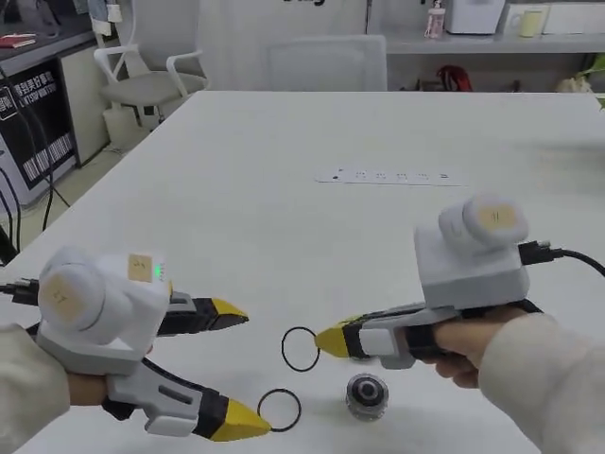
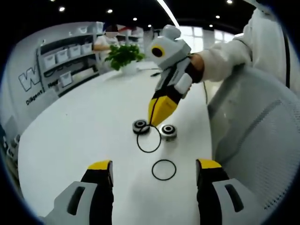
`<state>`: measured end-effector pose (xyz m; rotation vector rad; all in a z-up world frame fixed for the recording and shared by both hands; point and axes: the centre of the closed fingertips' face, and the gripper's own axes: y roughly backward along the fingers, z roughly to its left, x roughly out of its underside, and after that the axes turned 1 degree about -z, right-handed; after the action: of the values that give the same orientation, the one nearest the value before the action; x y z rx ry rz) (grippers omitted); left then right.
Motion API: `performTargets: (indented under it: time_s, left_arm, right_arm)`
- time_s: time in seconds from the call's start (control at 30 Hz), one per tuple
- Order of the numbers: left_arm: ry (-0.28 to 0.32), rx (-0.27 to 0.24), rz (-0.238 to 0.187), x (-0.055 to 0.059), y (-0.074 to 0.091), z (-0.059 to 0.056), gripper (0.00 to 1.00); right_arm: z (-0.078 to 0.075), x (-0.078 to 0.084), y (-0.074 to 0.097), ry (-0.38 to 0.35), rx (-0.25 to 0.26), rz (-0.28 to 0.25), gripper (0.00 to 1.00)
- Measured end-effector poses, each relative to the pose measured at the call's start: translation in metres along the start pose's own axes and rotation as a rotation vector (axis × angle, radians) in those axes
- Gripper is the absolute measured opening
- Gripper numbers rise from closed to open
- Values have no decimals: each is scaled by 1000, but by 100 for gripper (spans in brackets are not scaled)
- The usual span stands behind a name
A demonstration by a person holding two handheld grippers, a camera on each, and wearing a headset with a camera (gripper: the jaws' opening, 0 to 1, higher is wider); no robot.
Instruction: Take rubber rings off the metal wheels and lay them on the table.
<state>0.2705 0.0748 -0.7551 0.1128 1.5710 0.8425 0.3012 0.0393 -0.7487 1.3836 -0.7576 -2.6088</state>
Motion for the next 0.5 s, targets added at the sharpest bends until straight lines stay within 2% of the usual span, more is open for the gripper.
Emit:
performTargets:
  time_s: [0.5]
  left_arm:
    - [-9,26,37,11,-4,-1,73]
  right_arm:
    - [4,35,-13,51,-11,115,0]
